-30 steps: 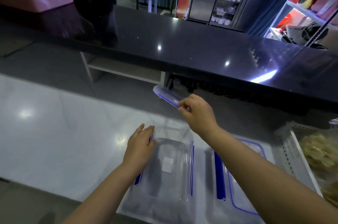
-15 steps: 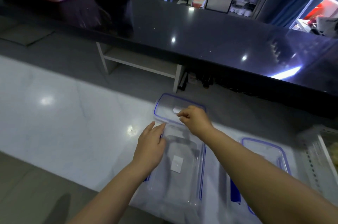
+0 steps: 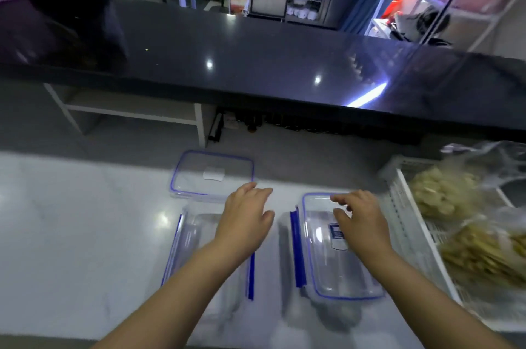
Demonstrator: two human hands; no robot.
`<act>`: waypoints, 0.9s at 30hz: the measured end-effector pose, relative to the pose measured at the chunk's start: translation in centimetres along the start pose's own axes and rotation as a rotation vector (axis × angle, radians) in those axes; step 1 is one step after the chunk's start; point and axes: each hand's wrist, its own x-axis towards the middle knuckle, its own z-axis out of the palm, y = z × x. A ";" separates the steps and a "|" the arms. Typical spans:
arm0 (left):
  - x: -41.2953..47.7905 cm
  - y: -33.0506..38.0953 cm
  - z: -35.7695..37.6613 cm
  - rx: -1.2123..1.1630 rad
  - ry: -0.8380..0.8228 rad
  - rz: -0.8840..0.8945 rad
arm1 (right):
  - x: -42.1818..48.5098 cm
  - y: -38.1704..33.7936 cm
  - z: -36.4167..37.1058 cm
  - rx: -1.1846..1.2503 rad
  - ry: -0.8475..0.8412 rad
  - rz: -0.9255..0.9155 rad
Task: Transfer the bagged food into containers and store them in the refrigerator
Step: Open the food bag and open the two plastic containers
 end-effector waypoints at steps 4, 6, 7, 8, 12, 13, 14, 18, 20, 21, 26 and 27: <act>1.1 2.9 2.6 0.087 -0.094 0.026 | -2.1 4.6 -1.8 -0.023 -0.014 0.247; 1.3 4.0 3.7 0.124 -0.111 0.020 | -2.8 5.7 -1.9 -0.037 -0.056 0.308; 1.3 4.5 4.2 0.132 -0.125 0.006 | -3.0 6.0 -1.8 -0.034 -0.071 0.310; 1.3 4.8 4.8 0.144 -0.144 -0.007 | -3.1 6.1 -1.8 -0.025 -0.081 0.304; 0.9 5.7 6.7 0.238 -0.230 -0.049 | -3.3 6.3 -1.8 0.013 -0.088 0.298; 0.8 5.9 7.0 0.248 -0.231 -0.067 | -3.4 6.2 -1.9 0.018 -0.083 0.295; 0.7 6.1 7.2 0.247 -0.219 -0.085 | -3.4 6.2 -1.9 0.027 -0.072 0.288; 0.0 7.1 7.9 0.143 -0.159 -0.148 | -3.6 6.1 -2.5 0.037 -0.013 0.232; -0.2 7.3 8.0 0.045 -0.129 -0.190 | -3.4 5.9 -3.1 0.162 -0.002 0.255; -0.2 7.4 8.0 0.001 -0.107 -0.199 | -3.2 5.6 -3.5 0.304 -0.018 0.304; 0.1 7.6 7.1 -0.172 0.019 -0.119 | -0.4 4.5 -5.7 0.891 -0.166 0.429; 0.2 7.6 6.9 -0.205 0.038 -0.110 | 0.4 4.3 -6.5 0.930 -0.171 0.405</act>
